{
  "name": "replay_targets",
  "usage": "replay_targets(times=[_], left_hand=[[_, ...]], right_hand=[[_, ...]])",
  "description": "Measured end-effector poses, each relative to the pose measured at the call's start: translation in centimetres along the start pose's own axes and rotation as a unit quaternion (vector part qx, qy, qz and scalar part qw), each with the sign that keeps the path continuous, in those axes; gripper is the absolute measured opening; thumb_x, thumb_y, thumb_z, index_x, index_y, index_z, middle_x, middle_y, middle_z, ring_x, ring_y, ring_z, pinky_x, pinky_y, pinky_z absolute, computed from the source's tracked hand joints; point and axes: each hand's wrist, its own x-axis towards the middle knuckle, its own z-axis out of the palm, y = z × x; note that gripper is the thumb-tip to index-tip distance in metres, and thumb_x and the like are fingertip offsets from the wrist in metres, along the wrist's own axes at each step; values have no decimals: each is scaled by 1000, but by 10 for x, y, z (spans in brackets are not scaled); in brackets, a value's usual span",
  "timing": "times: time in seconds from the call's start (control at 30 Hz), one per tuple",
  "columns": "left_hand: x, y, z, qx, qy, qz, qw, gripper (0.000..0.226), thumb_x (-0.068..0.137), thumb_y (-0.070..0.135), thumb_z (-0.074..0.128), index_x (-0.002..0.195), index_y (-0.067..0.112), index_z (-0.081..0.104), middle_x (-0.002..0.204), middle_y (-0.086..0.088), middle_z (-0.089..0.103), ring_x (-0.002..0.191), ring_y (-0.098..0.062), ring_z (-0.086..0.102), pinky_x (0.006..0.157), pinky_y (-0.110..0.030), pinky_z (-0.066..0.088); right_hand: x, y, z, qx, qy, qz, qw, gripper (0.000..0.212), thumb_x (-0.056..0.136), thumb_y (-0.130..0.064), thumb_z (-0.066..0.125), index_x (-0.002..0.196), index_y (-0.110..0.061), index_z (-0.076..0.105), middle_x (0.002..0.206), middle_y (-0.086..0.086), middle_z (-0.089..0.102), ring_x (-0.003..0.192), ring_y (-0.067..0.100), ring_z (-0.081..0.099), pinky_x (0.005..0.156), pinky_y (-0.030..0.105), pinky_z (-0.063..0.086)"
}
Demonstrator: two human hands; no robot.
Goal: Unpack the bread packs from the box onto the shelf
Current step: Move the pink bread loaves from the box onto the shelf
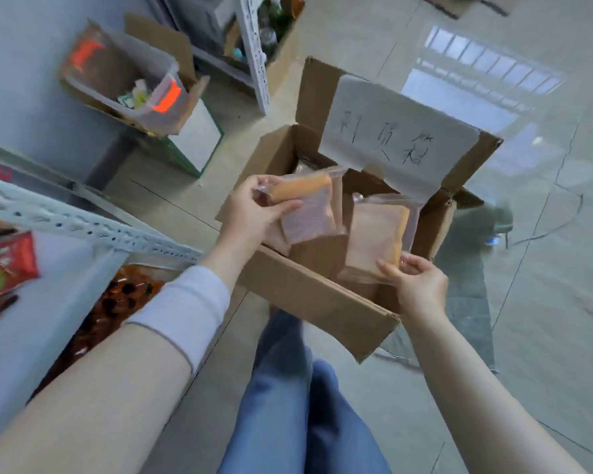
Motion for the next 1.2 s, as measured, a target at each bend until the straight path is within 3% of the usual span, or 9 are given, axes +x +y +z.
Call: replay_targets(times=[0.1,0.27,0.4,0.53,0.63,0.83,0.97,1.03,1.2], left_hand=[[-71,63,-85,-133,82,9,988,31,70,8,76,96,16,62,85,8,66,71,5,64,63,-9,50],[-198,129,-254,-142,238,71,958,22,65,23,76,84,27,66,71,18,71,72,5,64,71,-15,51],[-300,143,-386,-120,380,98,912,22,77,7,70,80,27,62,59,28,66,59,12,60,60,-9,47],[-402,124,-513,-85,497,103,858,19,78,10,70,93,21,65,65,28,67,66,12,61,68,-10,49],[-469,88,-598,-78,561,106,817,28,78,14,70,105,13,64,70,19,67,67,10,60,69,-12,48],[-542,5,-728,-68,612,86,783,47,78,12,70,123,6,57,106,0,64,89,-4,59,78,-10,47],[-536,-33,-808,-76,621,68,777,47,78,11,71,122,5,58,104,-5,63,94,-13,57,89,-25,46],[-522,-49,-846,-76,623,58,777,42,78,11,71,118,4,60,98,-2,62,92,-14,57,90,-30,46],[-475,-79,-929,-56,633,47,770,39,79,16,71,116,6,61,91,0,60,84,-11,55,81,-21,45]], right_hand=[[-87,-45,-16,15,-110,-41,993,36,72,-14,77,105,-15,62,94,0,67,88,16,65,84,31,53],[-236,-108,1,-26,-253,-110,961,28,72,-18,77,98,-16,66,93,1,71,88,18,69,83,33,55],[-365,-141,50,-34,-371,-182,910,23,76,-11,74,98,-9,66,87,4,71,79,17,68,79,27,55],[-494,-147,124,-46,-480,-258,837,14,79,-2,67,92,-5,65,81,4,70,71,13,65,68,18,54],[-587,-130,186,-62,-511,-304,801,18,77,-4,70,95,-6,66,79,3,73,64,7,68,60,15,54],[-735,-87,319,-84,-540,-351,760,29,77,-12,73,104,-10,63,93,6,71,84,20,66,76,28,51],[-802,-74,405,-74,-539,-367,754,36,76,-9,74,106,-14,54,81,-5,63,80,18,60,79,31,50],[-825,-72,446,-77,-543,-371,750,34,77,-12,74,103,-17,52,82,-8,60,76,11,58,71,21,47],[-856,-76,540,-87,-532,-395,744,29,82,-17,69,105,-14,53,82,-8,58,69,1,51,59,13,37]])
